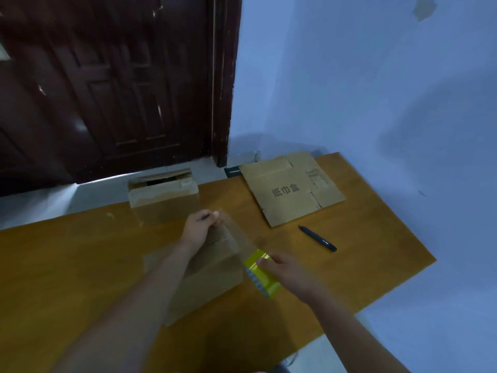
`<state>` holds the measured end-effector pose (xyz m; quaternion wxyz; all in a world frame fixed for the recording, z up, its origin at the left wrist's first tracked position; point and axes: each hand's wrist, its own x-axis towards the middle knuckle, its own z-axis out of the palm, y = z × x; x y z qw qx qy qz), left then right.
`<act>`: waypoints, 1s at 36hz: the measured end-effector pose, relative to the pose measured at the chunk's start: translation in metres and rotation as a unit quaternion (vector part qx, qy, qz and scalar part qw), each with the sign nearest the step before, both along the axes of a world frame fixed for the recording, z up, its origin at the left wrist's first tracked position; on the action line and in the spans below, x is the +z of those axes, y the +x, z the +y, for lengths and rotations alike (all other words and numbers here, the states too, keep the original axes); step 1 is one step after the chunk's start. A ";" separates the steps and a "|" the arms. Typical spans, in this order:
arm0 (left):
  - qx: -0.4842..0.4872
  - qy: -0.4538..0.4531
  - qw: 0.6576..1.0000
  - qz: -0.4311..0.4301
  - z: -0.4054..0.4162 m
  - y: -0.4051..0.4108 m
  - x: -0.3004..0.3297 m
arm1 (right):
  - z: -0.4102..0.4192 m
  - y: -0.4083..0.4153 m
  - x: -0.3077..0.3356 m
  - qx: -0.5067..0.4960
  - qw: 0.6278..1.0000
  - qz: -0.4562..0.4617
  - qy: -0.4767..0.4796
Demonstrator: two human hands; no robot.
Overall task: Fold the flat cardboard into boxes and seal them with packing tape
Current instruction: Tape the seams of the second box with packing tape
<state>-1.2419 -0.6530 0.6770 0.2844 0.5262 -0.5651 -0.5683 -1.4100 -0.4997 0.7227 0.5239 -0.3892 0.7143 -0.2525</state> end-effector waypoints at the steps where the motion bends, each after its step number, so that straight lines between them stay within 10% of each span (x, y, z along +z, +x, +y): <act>1: 0.009 0.001 1.000 0.006 0.003 -0.002 -0.002 | 0.002 0.000 -0.003 -0.007 1.000 0.000 0.003; 15: -0.048 -0.047 0.988 -0.142 0.011 -0.022 -0.028 | 0.031 0.000 -0.018 -0.036 0.999 -0.020 0.012; 36: 0.069 -0.079 0.987 -0.123 0.047 -0.015 -0.030 | 0.048 0.031 -0.029 -0.059 0.994 -0.090 -0.004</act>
